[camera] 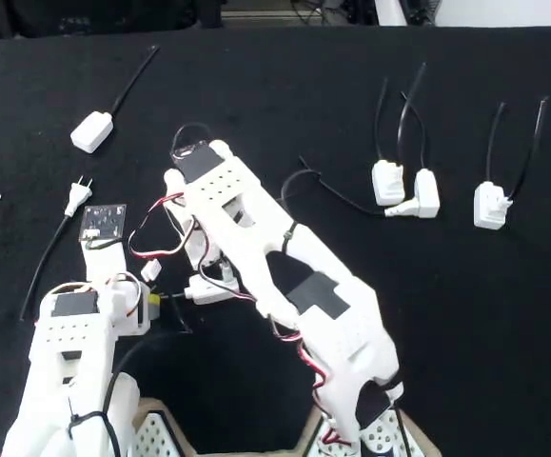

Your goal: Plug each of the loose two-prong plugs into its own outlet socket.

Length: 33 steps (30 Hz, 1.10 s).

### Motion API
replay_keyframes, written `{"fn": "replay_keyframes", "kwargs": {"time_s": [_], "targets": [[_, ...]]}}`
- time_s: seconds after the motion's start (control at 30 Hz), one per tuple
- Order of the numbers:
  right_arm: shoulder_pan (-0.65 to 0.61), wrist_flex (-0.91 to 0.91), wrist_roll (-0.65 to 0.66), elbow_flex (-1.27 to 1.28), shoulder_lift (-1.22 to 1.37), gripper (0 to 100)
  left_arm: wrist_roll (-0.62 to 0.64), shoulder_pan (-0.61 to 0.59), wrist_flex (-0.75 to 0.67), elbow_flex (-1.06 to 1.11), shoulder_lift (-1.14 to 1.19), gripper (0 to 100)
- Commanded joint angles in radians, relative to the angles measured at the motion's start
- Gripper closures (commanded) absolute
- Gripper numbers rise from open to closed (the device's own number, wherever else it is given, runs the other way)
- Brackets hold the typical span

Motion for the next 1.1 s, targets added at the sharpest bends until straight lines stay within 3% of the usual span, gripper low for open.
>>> {"fn": "replay_keyframes", "kwargs": {"time_s": [0.0,0.4,0.83,1.07], "targets": [[0.014,0.029,0.006,-0.038,-0.010,98.8,-0.006,-0.013,-0.011,-0.005,-0.018,78],[0.009,0.031,0.002,-0.031,-0.101,98.8,-0.006,-0.013,-0.011,-0.005,-0.018,78],[0.009,0.031,0.008,0.162,-0.269,98.8,-0.006,-0.013,-0.012,-0.007,-0.018,78],[0.009,0.031,-0.017,0.087,-0.174,98.8,-0.003,-0.013,-0.012,-0.008,-0.018,78]]}}
